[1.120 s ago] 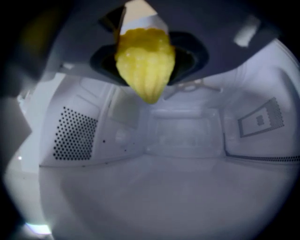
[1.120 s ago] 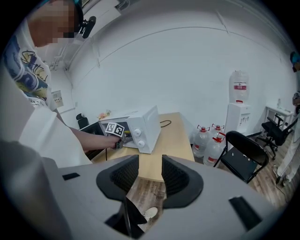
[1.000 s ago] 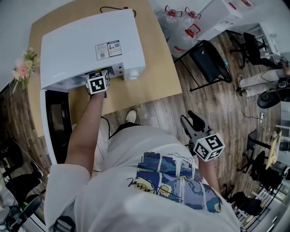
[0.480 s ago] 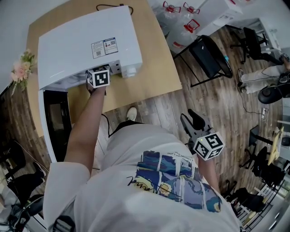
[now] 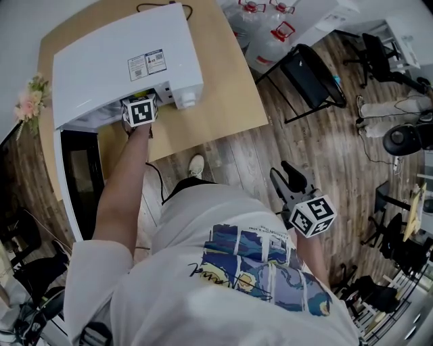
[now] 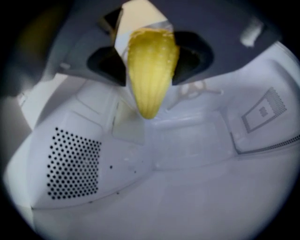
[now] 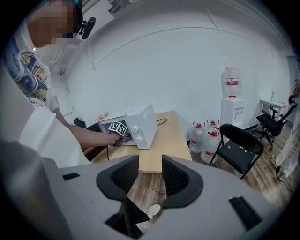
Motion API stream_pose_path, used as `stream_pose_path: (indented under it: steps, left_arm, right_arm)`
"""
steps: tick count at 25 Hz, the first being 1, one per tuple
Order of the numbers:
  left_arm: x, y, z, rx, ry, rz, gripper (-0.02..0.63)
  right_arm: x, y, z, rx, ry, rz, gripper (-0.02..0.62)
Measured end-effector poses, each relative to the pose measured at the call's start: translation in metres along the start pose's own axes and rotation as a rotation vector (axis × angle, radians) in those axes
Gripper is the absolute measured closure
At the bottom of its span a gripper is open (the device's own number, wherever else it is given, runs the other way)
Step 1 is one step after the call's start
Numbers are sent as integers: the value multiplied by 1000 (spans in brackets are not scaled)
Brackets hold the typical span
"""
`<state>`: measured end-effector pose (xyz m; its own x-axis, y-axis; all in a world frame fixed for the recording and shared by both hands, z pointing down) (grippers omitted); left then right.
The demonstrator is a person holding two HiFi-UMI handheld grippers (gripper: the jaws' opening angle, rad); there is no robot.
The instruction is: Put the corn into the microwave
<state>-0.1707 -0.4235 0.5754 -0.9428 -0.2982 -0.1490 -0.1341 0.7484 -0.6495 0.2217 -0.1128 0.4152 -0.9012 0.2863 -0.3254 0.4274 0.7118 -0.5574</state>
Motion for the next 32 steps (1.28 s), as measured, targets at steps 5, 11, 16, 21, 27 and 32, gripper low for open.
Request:
stream_pose_path:
  steps: [5,11,16,21,27,32]
  left_arm:
    - [1,15,-5,-9,-6,15,278]
    - [4,43,-15,-16,-6,58,270]
    - [-3,74,-30,-16,17,65,270]
    - [-20,109,-48,-16,43,49,270]
    - [-48,152,-79,-17,62,-37,359]
    - [-75,194,-103,-46,68,-94,486]
  right_arm:
    - [-1,10,-7,-6,6,15,451]
    - [-1,26,-18,-4,8,38,451]
    - [-1,40,-27,-13,28,64,459]
    - [2,53,-34,-23,47,101,473]
    - [12,65,-50,-40,83,153,526]
    - [22,75,-66,-44,104,194,566]
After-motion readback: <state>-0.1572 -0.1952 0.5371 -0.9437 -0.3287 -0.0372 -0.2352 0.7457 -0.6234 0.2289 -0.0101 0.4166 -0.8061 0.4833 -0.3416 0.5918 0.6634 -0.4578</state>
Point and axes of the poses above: the fingertips, and each gripper's own axes: y backward along the fingers, x to its left, z out of its top, the point moved 7 cm from there along y, backward along the fingers, and after that the axes turned 7 degrees about -y, right-handed, at the moved point
